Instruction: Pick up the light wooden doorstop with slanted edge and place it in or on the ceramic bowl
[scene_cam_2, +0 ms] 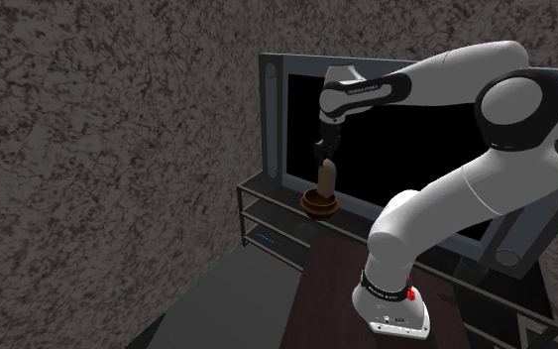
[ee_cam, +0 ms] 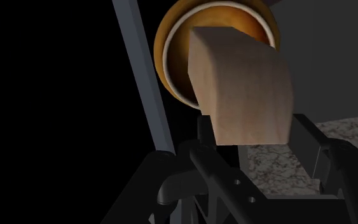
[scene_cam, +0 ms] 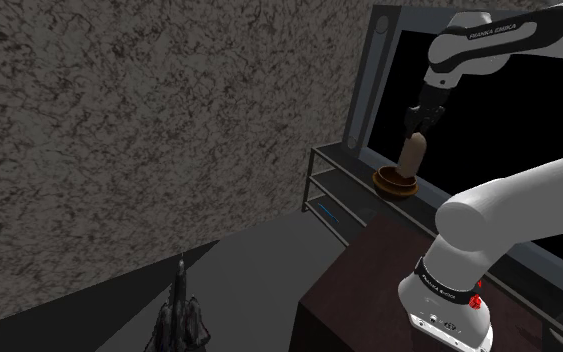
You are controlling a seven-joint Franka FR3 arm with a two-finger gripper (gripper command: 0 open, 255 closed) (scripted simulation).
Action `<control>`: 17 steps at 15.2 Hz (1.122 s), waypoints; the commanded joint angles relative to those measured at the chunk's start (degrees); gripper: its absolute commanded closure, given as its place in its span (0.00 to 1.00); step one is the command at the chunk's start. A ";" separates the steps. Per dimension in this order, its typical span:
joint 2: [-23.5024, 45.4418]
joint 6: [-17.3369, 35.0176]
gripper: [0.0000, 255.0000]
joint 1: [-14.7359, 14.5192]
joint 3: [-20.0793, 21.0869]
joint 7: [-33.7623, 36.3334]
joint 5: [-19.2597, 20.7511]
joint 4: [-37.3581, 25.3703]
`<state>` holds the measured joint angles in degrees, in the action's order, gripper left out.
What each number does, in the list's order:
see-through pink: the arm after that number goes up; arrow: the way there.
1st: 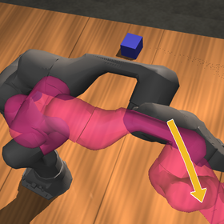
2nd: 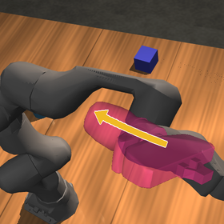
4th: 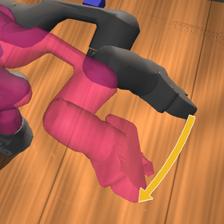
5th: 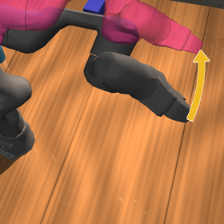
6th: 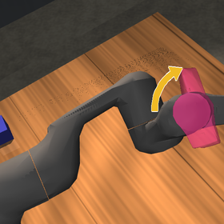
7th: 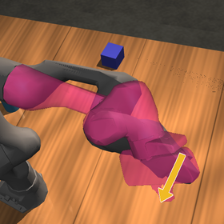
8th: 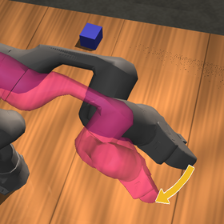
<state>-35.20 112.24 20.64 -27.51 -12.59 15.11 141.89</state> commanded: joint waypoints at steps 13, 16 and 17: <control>2.21 8.23 1.00 0.22 -2.02 -0.02 1.12 5.98; 2.21 8.23 1.00 0.22 -2.02 -0.02 1.12 5.98; 2.21 8.23 0.00 0.22 -2.01 -0.01 1.12 5.98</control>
<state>-32.98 120.46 20.86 -29.52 -12.60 16.22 147.87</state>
